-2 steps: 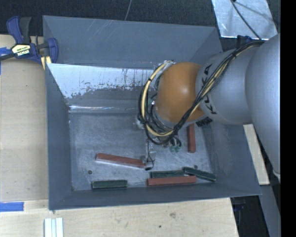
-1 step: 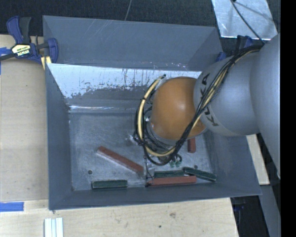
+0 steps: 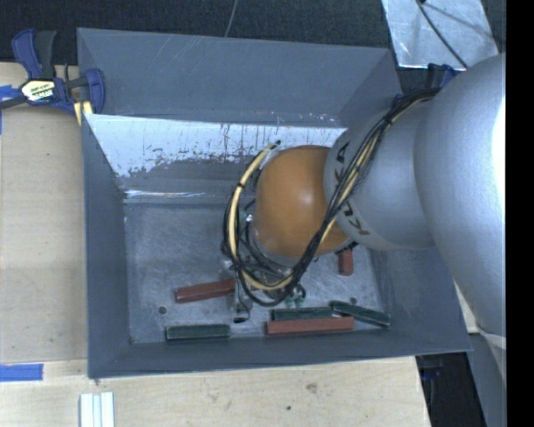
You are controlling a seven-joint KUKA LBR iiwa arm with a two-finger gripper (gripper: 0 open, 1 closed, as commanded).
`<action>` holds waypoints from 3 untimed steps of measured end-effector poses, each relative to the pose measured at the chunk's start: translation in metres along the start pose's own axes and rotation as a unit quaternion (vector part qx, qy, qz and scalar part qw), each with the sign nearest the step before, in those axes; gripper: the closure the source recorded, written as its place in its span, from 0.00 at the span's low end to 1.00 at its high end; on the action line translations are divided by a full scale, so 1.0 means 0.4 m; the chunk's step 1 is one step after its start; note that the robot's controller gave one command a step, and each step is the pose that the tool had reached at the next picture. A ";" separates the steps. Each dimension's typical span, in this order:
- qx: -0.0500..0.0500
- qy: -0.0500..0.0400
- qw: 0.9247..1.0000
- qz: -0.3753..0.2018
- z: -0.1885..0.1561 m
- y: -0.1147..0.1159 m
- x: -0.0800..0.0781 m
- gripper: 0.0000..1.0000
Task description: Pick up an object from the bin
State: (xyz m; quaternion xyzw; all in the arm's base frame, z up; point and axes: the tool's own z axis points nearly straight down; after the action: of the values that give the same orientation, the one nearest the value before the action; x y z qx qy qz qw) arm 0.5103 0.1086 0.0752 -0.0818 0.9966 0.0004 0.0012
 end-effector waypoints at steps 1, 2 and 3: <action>0.000 0.000 1.000 0.000 0.000 0.000 0.000 1.00; 0.000 0.000 1.000 -0.008 0.003 -0.001 -0.004 1.00; 0.000 0.000 1.000 -0.005 -0.236 -0.092 -0.060 1.00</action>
Offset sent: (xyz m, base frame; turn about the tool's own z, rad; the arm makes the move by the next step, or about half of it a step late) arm 0.0067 -0.0018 -0.0052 -0.0573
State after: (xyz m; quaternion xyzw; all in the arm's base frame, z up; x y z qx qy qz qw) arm 0.5398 0.0760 0.1695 -0.0870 0.9962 0.0000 0.0016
